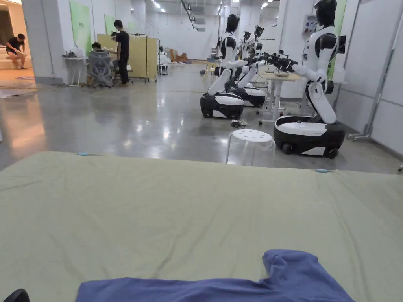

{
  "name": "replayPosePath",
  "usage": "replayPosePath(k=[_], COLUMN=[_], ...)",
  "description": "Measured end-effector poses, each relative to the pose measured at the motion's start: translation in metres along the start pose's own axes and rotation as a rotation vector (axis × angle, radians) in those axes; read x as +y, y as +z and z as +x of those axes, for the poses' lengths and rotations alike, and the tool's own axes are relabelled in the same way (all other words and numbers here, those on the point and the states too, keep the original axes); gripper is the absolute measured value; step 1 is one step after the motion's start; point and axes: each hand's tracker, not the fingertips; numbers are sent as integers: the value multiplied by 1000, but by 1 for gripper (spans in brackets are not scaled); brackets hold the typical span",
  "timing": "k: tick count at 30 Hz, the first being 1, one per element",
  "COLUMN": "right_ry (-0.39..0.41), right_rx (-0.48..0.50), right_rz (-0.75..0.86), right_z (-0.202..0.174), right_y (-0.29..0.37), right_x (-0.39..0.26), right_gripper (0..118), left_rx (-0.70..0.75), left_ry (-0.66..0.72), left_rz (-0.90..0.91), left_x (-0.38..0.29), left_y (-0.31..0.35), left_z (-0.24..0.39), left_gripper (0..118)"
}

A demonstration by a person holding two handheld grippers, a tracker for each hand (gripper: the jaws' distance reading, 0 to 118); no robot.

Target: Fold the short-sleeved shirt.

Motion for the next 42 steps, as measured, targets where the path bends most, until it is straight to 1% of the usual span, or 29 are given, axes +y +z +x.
replayPosePath(k=[3, 4, 5, 6, 7, 8, 10, 12, 13, 14, 16, 17, 18, 21, 23, 24, 25, 26, 27, 29, 30, 32, 33, 35, 37, 39, 40, 41, 42], right_ry=[-27, -27, -30, -31, -35, -41, -57, -35, -30, -33, -38, -36, -33, -10, -12, -13, -12, -9, -7, -2, -3, -7, -12, -35, -63, -94, -101, -99, -94], right_rx=[67, 85, 92, 104, 111, 109, 148, 100, 106, 110, 109, 110, 112, 134, 146, 148, 146, 148, 143, 137, 135, 127, 118, 102, 95, 86, 81, 76, 68], right_rz=[14, 6, 15, 16, 0, -4, -37, -43, -47, -54, -57, -56, -58, -52, -41, -39, -36, -40, -44, -59, -64, -78, -84, -105, -121, -140, -148, -153, -160], right_z=[-19, -24, -28, -31, -32, -35, -35, -40, -39, -38, -39, -39, -38, -37, -35, -34, -32, -30, -28, -21, -18, -10, -6, 2, 10, 16, 19, 20, 21], right_y=[-4, -7, -7, -8, -12, -13, -14, -17, -18, -19, -20, -20, -21, -21, -21, -22, -23, -24, -26, -27, -28, -31, -32, -34, -36, -38, -38, -39, -39], right_x=[-5, -8, -12, -15, -17, -20, -22, -25, -26, -26, -27, -27, -26, -24, -24, -25, -26, -28, -29, -32, -34, -39, -41, -47, -51, -56, -58, -59, -60], right_gripper=[83, 70, 40, 14, 0, 0, 0, 0, 0, 0, 0, 0, 0, 0, 0, 0, 0, 0, 0, 0, 0, 0, 0, 0, 0, 0, 0, 0, 0], left_rx=[-1, 1, -10, -17, 6, 0, 33, 14, 40, 11, 26, -28, -16, -58, -85, -87, -93, -92, -132, -94, -92, -36, -42, -40, 41, 80, 86, 81, 85], left_ry=[-16, -31, -39, -46, -67, -94, -140, -128, -115, -95, -68, -36, -14, 45, 119, 145, 183, 187, 214, 200, 210, 218, 235, 249, 187, 196, 223, 226, 224], left_rz=[-47, -70, -88, -107, -115, -123, -137, -161, -154, -163, -190, -227, -237, -286, -382, -401, -422, -451, -511, -617, -676, -762, -799, -843, -924, -968, -977, -967, -972], left_x=[-2, -4, -6, -6, -8, -8, -10, -10, -13, -14, -15, -14, -14, -10, -13, -16, -19, -24, -30, -45, -53, -74, -84, -102, -116, -131, -136, -139, -142], left_y=[3, 2, 3, 2, 3, 3, 4, 0, 0, -2, -11, -18, -25, -55, -92, -107, -128, -149, -169, -216, -237, -275, -290, -315, -333, -349, -355, -357, -361], left_z=[11, 14, 15, 17, 20, 24, 28, 25, 27, 23, 18, 13, 10, -6, -20, -27, -33, -42, -46, -58, -63, -74, -79, -87, -88, -93, -94, -92, -90], left_gripper=[39, 33, 13, 12, 9, 3, 3, 3, 3, 3, 3, 3, 3, 3, 4, 8, 23, 44, 48, 48, 49, 49, 49, 49, 49, 49, 48, 44, 38])
